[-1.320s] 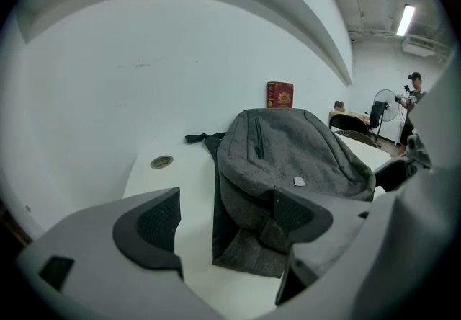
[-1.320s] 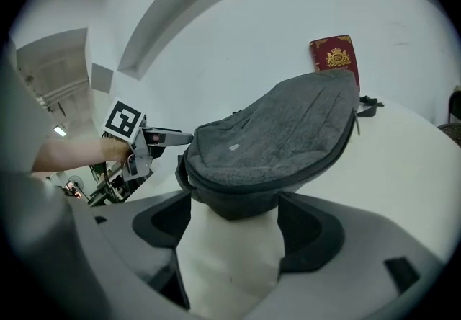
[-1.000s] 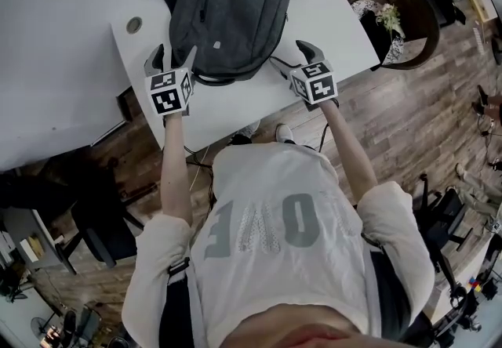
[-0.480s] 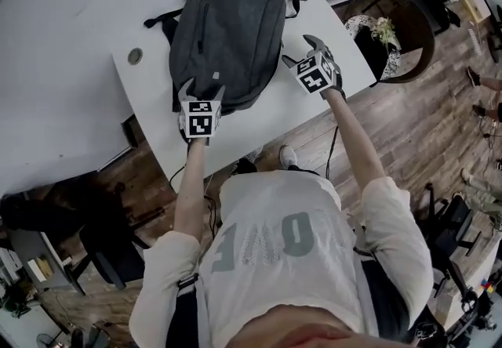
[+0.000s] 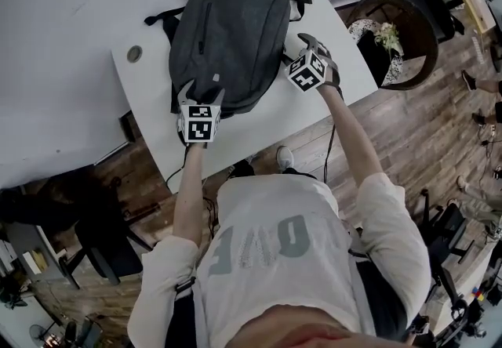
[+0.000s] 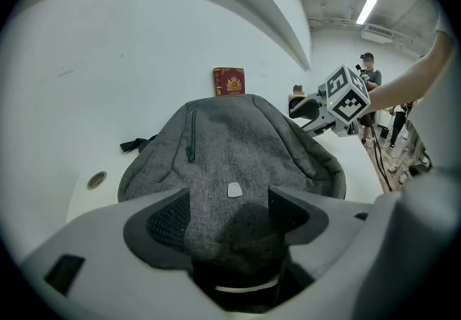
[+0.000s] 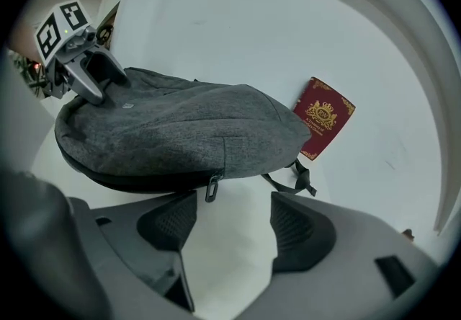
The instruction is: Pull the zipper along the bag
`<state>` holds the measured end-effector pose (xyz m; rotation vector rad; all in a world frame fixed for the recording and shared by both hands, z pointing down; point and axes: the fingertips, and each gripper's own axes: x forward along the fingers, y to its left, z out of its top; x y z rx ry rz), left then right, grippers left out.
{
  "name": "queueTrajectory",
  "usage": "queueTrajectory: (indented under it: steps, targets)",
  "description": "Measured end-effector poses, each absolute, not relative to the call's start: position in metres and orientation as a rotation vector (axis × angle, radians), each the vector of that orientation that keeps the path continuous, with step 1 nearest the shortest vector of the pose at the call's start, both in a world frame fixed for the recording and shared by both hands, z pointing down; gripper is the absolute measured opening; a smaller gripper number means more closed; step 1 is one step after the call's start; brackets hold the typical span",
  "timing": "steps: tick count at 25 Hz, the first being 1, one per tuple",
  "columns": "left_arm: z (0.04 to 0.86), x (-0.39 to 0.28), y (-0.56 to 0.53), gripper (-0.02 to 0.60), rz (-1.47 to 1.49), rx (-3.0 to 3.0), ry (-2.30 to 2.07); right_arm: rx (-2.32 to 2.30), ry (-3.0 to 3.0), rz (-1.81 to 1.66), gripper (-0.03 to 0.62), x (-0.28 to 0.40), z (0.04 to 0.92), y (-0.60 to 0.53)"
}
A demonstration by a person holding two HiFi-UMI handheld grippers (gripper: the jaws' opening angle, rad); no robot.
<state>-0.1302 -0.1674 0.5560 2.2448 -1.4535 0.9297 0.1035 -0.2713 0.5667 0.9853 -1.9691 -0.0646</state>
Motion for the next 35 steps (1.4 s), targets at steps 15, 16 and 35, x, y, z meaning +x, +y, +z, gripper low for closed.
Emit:
queueTrajectory:
  steps: [15, 16, 35]
  targets:
    - [0.554, -0.133, -0.170, 0.326, 0.937, 2.247, -1.490, 0.943, -1.930, -0.124, 0.101, 0.087, 0.587, -0.275]
    - [0.554, -0.135, -0.170, 0.306, 0.942, 2.239, -1.506, 0.938, -1.926, -0.131, 0.076, 0.086, 0.589, -0.275]
    - [0.553, -0.148, -0.173, 0.173, 0.903, 2.226, -1.556, 1.003, -1.932, -0.075, 0.058, 0.089, 0.585, -0.273]
